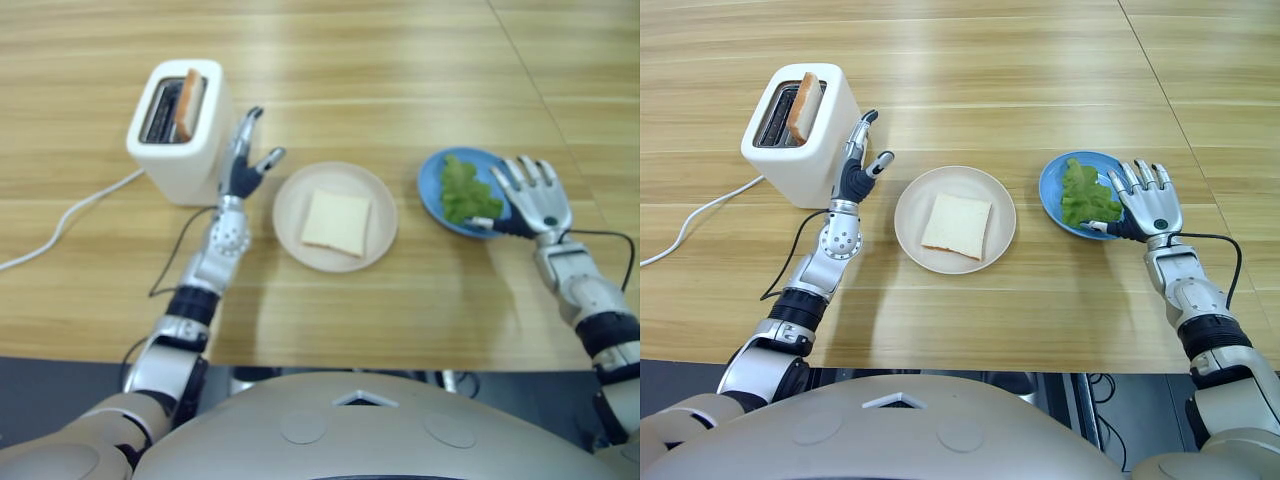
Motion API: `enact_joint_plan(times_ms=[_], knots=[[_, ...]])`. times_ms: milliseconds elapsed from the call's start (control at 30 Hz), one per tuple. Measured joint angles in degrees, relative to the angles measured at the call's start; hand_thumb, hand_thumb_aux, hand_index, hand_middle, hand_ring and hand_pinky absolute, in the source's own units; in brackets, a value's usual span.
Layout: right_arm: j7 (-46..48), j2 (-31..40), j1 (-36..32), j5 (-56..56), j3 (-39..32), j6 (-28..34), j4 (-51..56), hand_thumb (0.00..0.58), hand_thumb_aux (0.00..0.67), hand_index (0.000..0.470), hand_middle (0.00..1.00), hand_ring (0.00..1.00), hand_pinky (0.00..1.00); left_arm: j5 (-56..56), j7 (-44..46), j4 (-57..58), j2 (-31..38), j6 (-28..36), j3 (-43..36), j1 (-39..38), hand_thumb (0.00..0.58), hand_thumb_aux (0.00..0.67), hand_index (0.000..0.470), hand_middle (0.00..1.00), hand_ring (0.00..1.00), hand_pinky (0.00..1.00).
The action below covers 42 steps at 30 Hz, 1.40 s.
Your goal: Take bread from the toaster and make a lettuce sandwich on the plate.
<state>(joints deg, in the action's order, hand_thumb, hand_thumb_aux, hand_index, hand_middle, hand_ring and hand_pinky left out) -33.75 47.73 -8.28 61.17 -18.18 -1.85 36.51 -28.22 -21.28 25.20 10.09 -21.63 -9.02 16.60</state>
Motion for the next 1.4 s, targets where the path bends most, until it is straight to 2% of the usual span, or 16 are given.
enact_joint_plan(times_ms=[33,300,400,667,833,867,900,933,1400], knots=[[0.01,-0.07,-0.1,-0.03,-0.3,-0.05,0.99,0.441,0.342,0.235,0.0,0.0,0.0,-0.02,0.0,0.06,0.0,-0.05,-0.06,0.05,0.0,0.0,0.0,0.0,0.0,0.0],[-0.53,-0.7,-3.78,-1.25,-2.82,-0.95,6.44,0.462,0.368,0.253,0.0,0.0,0.0,-0.27,0.0,0.22,0.01,-0.21,-0.35,0.19,0.0,0.0,0.0,0.0,0.0,0.0],[-1.01,-0.85,-4.73,-1.41,-3.71,-1.6,7.87,0.498,0.418,0.287,0.0,0.0,0.0,-0.31,0.01,0.22,0.0,-0.21,-0.39,0.2,0.0,0.0,0.0,0.0,0.0,0.0],[-1.67,-0.8,-4.49,-3.54,-4.1,-2.33,7.18,0.527,0.468,0.321,0.0,0.0,0.0,-0.49,0.01,0.24,-0.01,-0.21,-0.68,0.19,0.0,0.0,0.0,0.0,0.0,0.0],[-1.7,0.12,-3.35,-5.08,-3.85,-2.89,4.65,0.568,0.573,0.393,0.0,0.0,0.0,-0.56,-0.06,0.8,-0.06,-0.21,-0.81,0.21,0.0,0.0,0.0,0.0,0.0,0.0],[-1.7,0.4,-2.99,-5.52,-3.6,-2.96,3.82,0.58,0.67,0.46,0.73,0.73,0.73,-0.62,-0.08,1.04,-0.08,-0.21,-0.87,0.2,0.0,0.0,0.0,0.0,0.0,0.0],[-1.72,0.56,-2.77,-6.1,-3.09,-3.04,3.14,0.58,0.67,0.46,0.73,0.73,0.73,-0.68,-0.09,1.22,-0.08,-0.21,-0.88,0.21,0.0,0.0,0.0,0.0,0.0,0.0],[-1.72,0.86,-2.08,-6.48,-2.35,-3.11,2.17,0.58,0.67,0.46,1.0,1.0,1.0,-0.71,-0.11,1.24,-0.16,-0.22,-0.98,0.23,0.0,0.0,0.0,0.0,0.0,0.0],[0.24,4.56,5.14,-11.31,5.78,-2.56,-12.17,0.58,0.67,0.46,1.0,1.0,1.0,-0.71,-1.16,2.47,-0.17,-0.64,-1.23,0.72,0.0,0.0,0.0,0.0,0.0,0.0]])
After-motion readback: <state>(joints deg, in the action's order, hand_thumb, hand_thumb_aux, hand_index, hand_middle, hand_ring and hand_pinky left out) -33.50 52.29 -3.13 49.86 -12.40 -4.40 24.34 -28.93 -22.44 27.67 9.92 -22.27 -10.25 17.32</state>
